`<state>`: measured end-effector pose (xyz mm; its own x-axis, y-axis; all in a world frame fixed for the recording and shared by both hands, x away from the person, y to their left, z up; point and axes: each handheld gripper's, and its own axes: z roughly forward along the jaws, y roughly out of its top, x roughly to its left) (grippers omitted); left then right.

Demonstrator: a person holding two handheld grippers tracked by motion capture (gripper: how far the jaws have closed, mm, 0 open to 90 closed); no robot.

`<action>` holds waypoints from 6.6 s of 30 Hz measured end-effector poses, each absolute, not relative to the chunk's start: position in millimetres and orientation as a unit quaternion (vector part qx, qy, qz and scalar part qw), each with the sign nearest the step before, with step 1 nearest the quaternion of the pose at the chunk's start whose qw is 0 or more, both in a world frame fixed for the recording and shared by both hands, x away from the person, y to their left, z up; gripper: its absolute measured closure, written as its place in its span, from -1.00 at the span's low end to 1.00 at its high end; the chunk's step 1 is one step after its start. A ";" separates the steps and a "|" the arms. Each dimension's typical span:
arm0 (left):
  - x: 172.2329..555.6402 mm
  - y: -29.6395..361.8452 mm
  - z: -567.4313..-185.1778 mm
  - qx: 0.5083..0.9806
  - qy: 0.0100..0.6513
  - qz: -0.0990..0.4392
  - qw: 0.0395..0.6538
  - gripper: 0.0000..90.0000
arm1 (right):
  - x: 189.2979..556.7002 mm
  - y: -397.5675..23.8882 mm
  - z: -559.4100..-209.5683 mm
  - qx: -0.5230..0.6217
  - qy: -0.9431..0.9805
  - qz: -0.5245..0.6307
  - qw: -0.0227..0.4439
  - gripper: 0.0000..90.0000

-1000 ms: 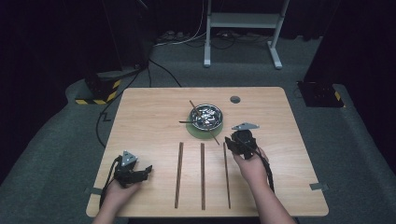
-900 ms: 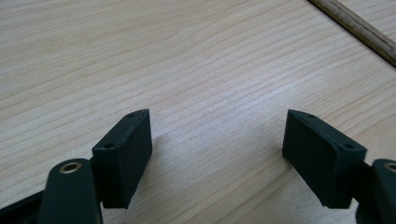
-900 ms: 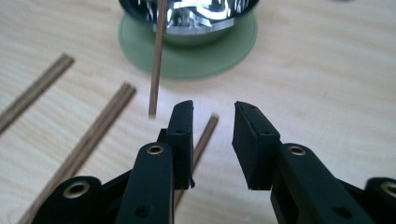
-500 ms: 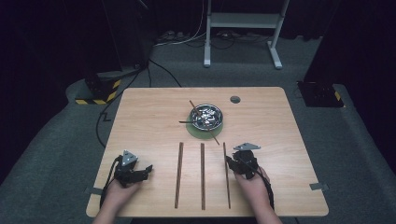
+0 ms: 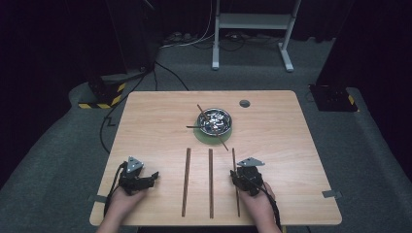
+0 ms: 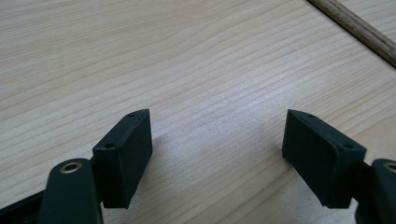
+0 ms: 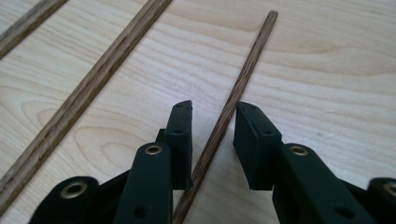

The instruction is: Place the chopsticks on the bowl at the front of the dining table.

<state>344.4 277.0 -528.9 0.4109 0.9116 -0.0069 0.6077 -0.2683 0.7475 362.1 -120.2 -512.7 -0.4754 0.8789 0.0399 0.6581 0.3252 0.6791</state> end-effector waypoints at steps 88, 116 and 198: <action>341.6 275.1 -528.9 0.769 0.491 0.217 0.346 -0.50 | 433.6 -141.0 -453.4 0.466 0.794 0.331 0.207 0.88; 341.7 274.7 -529.2 0.767 0.492 0.217 0.349 -0.49 | 480.3 -110.0 -447.4 0.467 0.794 0.338 0.192 0.88; 338.1 275.2 -528.7 0.761 0.497 0.226 0.350 -0.28 | 468.4 -117.0 -459.0 0.448 0.790 0.374 0.190 0.80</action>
